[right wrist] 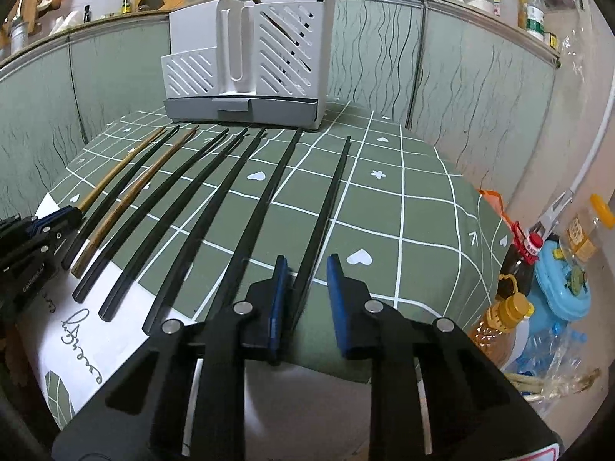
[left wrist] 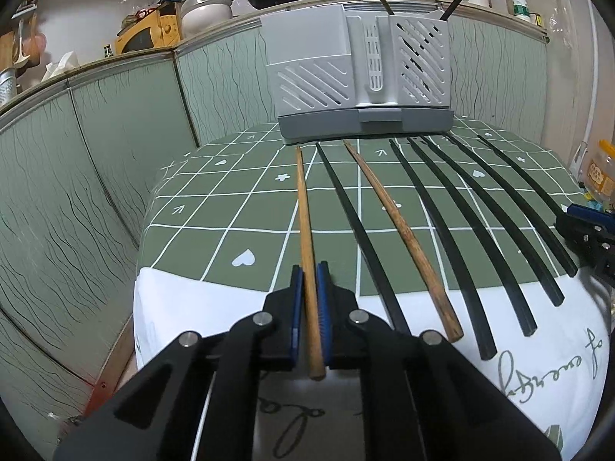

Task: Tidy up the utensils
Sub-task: 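Grasp another wooden chopstick with the left tool while the right tool grasps a black chopstick, then lift both held chopsticks upright and carry them toward the white drainer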

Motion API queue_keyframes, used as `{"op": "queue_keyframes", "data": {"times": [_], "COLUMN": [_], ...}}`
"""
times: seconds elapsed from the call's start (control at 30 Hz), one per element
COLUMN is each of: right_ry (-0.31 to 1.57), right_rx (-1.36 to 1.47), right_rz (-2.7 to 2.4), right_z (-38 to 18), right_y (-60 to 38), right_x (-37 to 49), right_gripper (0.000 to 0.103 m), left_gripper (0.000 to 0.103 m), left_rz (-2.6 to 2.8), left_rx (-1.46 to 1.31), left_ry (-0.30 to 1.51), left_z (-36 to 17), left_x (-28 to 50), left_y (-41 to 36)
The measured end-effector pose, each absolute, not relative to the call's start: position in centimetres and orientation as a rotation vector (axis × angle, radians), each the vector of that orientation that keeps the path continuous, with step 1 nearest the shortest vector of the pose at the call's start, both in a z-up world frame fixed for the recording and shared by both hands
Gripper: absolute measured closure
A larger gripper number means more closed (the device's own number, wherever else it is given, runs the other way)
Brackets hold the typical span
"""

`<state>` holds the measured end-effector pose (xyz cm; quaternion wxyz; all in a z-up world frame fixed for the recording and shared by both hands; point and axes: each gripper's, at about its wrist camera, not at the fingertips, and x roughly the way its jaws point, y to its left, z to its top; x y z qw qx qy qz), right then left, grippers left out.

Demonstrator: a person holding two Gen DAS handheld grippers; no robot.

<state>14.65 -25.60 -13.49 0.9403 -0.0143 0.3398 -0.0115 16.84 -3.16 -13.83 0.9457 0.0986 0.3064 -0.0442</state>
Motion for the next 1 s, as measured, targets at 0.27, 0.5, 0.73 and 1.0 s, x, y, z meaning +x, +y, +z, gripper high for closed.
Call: {"op": "queue_keyframes", "data": {"times": [0.27,0.5,0.73,1.0], "right_ry": [0.713,0.733,0.753,0.742], "right_rx": [0.003,0.024,0.074,0.087], "right_rz": [-0.077,-0.096,-0.106,-0.082], "right_z": [-13.4,-13.2,-12.3,-9.5], "right_y": [-25.4,-25.2,-26.1,-26.3], "right_x": [15.0,15.3,14.6,13.0], "right_gripper": [0.091,0.097,0.097,0.097], "left_gripper": [0.094,0.095,0.095,0.095], "left_rz": [-0.076,-0.068,-0.096,-0.114], "left_rx": [0.19,0.157,0.079,0.064], "left_ry": [0.651,0.678,0.686,0.647], "left_z": [-13.6,-13.4,-12.8,-9.9], "left_x": [17.0,17.2,16.8,15.6], "left_y": [-3.2,-3.0,-1.9,-0.6]}}
